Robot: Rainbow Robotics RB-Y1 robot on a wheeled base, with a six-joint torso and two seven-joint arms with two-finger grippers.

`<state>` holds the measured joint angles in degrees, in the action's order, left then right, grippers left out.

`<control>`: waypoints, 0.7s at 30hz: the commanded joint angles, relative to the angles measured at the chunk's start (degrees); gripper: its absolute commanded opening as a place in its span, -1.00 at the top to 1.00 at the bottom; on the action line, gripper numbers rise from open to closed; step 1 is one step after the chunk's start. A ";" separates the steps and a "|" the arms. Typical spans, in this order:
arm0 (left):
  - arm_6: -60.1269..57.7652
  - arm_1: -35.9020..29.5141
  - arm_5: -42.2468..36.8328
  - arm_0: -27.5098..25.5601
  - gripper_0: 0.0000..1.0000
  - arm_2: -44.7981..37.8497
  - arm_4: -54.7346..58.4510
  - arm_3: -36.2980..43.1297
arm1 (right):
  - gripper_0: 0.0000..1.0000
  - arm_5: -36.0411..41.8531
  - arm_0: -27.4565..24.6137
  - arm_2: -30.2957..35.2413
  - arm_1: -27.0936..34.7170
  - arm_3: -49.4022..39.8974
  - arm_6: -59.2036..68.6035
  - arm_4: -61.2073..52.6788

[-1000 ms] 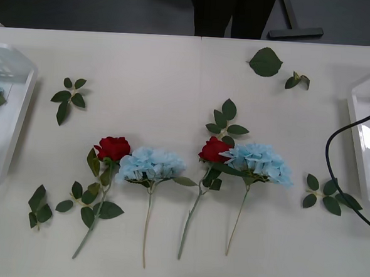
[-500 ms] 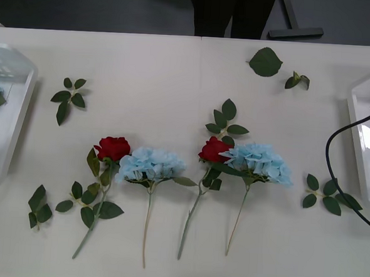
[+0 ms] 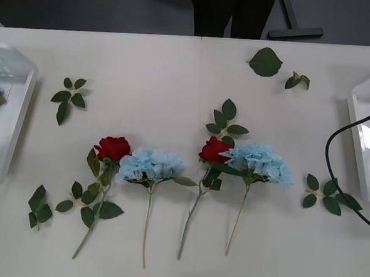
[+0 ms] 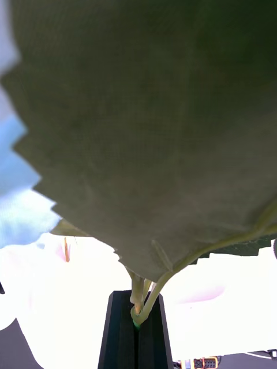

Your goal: Place the red flowers into the right box and the blue flowers into the left box. If a person shows an open palm, hand one flower to the person first, then continue sorting.

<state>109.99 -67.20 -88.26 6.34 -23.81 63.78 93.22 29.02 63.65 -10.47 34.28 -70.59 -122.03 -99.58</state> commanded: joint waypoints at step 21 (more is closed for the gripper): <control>2.95 -2.67 0.63 -0.10 1.00 -1.51 -0.33 0.21 | -1.00 32.51 -29.20 -6.76 18.90 -33.38 38.36 14.42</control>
<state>109.99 -67.20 -88.23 6.34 -23.80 63.77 93.18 59.99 41.04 -19.72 48.31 -94.41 -90.80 -88.25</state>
